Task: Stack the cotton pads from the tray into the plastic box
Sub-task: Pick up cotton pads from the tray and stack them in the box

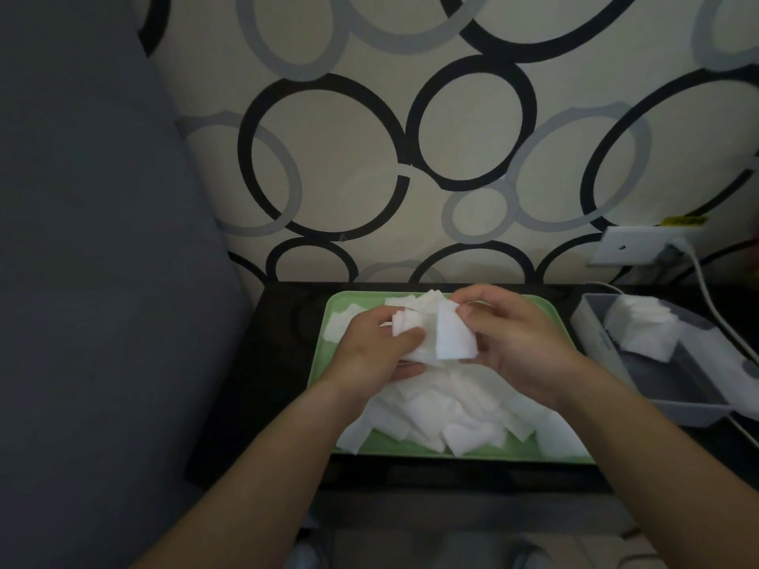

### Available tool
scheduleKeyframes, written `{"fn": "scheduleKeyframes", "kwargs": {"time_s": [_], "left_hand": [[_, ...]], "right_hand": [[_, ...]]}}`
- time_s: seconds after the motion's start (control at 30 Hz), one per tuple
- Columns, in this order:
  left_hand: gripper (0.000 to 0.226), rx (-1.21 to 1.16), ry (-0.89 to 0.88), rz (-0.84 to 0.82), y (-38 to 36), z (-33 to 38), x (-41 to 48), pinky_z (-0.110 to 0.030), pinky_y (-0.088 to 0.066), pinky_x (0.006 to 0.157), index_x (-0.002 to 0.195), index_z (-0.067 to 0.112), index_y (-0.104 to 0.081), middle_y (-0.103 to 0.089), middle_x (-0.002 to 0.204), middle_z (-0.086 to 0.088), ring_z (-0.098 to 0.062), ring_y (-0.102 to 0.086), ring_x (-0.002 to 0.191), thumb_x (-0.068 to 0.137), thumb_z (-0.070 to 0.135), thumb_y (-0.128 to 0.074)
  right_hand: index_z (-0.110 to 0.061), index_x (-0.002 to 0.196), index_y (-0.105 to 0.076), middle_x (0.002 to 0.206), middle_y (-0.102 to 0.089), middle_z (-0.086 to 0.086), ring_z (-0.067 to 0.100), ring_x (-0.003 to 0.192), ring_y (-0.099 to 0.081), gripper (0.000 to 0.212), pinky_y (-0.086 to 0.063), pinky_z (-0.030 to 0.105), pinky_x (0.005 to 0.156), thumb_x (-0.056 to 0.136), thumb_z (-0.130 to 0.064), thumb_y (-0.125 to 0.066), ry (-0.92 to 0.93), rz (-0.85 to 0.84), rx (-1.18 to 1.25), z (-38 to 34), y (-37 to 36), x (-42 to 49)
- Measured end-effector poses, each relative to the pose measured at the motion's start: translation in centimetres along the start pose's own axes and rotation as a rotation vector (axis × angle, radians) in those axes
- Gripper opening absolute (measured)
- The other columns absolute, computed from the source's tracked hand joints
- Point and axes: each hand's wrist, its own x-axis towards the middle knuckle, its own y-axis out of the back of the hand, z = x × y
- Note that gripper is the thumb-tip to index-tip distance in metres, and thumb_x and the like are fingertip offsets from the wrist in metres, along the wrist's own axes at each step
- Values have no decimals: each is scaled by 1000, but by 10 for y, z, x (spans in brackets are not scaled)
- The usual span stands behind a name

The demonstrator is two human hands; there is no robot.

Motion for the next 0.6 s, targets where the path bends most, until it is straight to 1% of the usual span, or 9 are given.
{"fn": "scheduleKeyframes", "kwargs": {"time_s": [0.03, 0.07, 0.13, 0.2, 0.27, 0.3, 0.37, 0.5, 0.6], "left_hand": [[14, 0, -2, -32, -1, 0, -1, -26, -60, 66, 100, 21, -68, -73, 104, -4, -21, -71, 95, 93, 9, -68], [14, 8, -3, -63, -3, 1, -2, -26, -59, 66, 102, 21, -70, -75, 101, -3, -20, -73, 93, 93, 11, -69], [15, 33, -4, -115, -4, 0, -5, -26, -60, 68, 104, 20, -71, -77, 97, -1, -17, -74, 91, 92, 11, -70], [17, 56, 3, -148, -4, 1, -6, -27, -60, 70, 106, 18, -71, -77, 99, -2, -17, -75, 93, 94, 8, -67], [17, 74, 6, -183, -4, 3, -8, -27, -60, 72, 110, 15, -71, -77, 102, -4, -17, -75, 94, 96, 10, -64], [16, 83, 7, -201, -4, 4, -9, -26, -60, 72, 111, 14, -71, -77, 102, -4, -17, -75, 94, 97, 13, -63], [17, 92, 14, -230, -4, 6, -11, -26, -59, 73, 111, 14, -72, -77, 103, -4, -16, -74, 95, 99, 18, -60], [19, 73, 15, -247, -4, 7, -13, -25, -59, 73, 105, 16, -73, -77, 103, -4, -16, -74, 95, 102, 17, -54], [24, 55, 22, -237, -4, 8, -13, -27, -60, 71, 101, 17, -74, -77, 97, -3, -15, -74, 91, 104, 15, -50]], "right_hand": [[-12, 95, -70, 94, -65, 22, 23, 83, -65, 17, -57, 35, 63, 98, -5, -55, 67, 34, -143, 1, 0, 1], [-17, 95, -71, 96, -66, 20, 21, 83, -65, 17, -56, 34, 62, 97, -7, -58, 147, 61, -286, 2, 0, 2], [-27, 93, -72, 88, -70, 8, 18, 79, -66, 19, -53, 34, 65, 92, -9, -65, 263, 73, -446, 2, 0, 4], [-31, 96, -71, 80, -72, -1, 27, 79, -67, 24, -53, 39, 74, 88, -8, -70, 289, 47, -454, 1, -1, 5], [-31, 99, -70, 79, -73, -3, 39, 82, -64, 27, -53, 45, 78, 85, -9, -74, 297, 18, -453, 0, -2, 6], [-30, 100, -70, 79, -73, -3, 40, 80, -63, 27, -53, 46, 78, 84, -9, -75, 303, 7, -467, 0, -3, 6], [-31, 101, -68, 78, -72, -4, 34, 74, -62, 28, -52, 41, 73, 83, -11, -77, 314, 3, -516, 1, -4, 6], [-36, 99, -66, 77, -69, -11, 10, 61, -55, 29, -45, 21, 63, 82, -15, -77, 340, 38, -579, 3, -2, 8], [-36, 99, -66, 80, -66, -10, 3, 57, -53, 29, -41, 13, 60, 82, -16, -78, 376, 69, -642, 4, -2, 8]]}}
